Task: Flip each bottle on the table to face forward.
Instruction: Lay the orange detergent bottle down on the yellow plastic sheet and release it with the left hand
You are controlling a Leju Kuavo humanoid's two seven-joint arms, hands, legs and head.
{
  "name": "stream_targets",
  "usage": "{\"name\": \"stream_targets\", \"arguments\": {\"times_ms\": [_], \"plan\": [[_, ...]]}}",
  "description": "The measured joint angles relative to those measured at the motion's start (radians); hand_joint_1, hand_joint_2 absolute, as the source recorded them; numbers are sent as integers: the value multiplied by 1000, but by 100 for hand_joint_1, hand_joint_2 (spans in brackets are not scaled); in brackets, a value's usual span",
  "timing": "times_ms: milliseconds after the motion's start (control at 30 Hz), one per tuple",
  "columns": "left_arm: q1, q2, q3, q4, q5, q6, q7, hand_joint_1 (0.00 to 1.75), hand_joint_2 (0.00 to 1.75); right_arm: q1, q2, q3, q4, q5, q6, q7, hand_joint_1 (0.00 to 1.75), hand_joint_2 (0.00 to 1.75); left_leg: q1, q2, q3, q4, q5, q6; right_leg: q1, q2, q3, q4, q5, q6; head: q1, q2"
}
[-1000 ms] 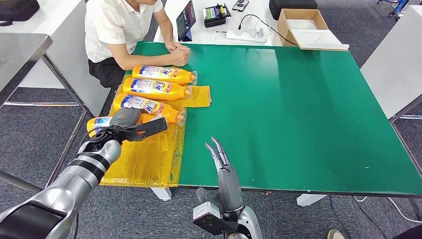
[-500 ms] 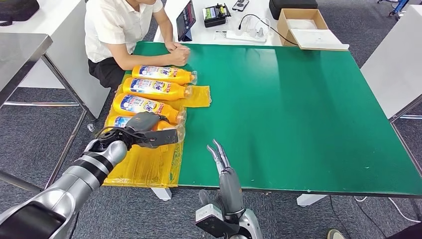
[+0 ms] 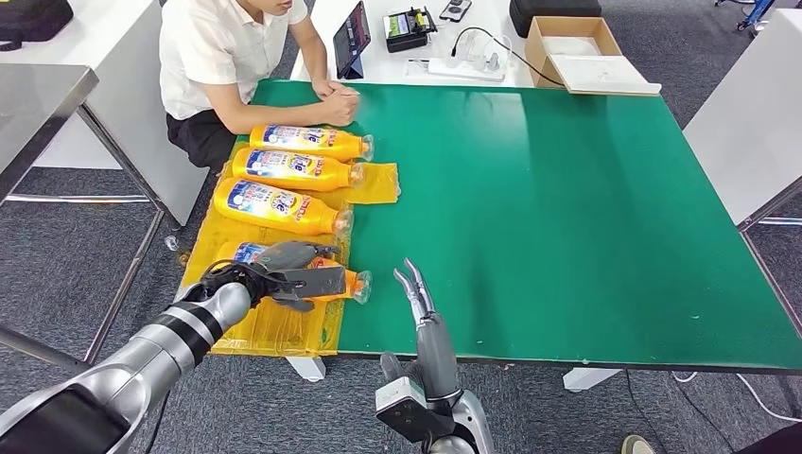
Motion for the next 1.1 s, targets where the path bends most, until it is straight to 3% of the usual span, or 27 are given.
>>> {"name": "stream_targets", "arguments": {"times_ms": [167,433,700,867,1067,1100], "plan": [[-20,-25,-3,112,17,40,2,0,175,-18,11,4,33,-17,7,-3,0,0,0,-1,3,0,0,0,0,-1,5,0,0,0,0,0],[-44,-62,-3,181,18,70,36,0,175,-31,15,8,57,-18,10,-5,0,0,0,-1,8,0,0,0,0,-1,9,0,0,0,0,0],[-41,-78,3,176,53,86,-24,0,175,-31,15,8,62,-7,2,-5,0,0,0,-1,8,0,1,-1,0,-1,9,0,0,0,0,0],[23,-34,43,48,223,-31,-170,0,175,-31,11,8,70,-17,-11,-23,0,0,0,-2,6,0,1,-1,0,-1,8,0,0,0,0,0],[120,56,69,-166,343,-95,-199,0,175,-28,1,7,77,-25,-17,-34,0,0,0,-1,3,0,1,-1,0,0,4,0,0,0,0,0],[133,67,72,-191,345,-96,-199,0,131,-29,0,7,78,-25,-17,-34,0,0,0,-1,3,0,1,-1,0,0,4,0,0,0,0,0]]}}
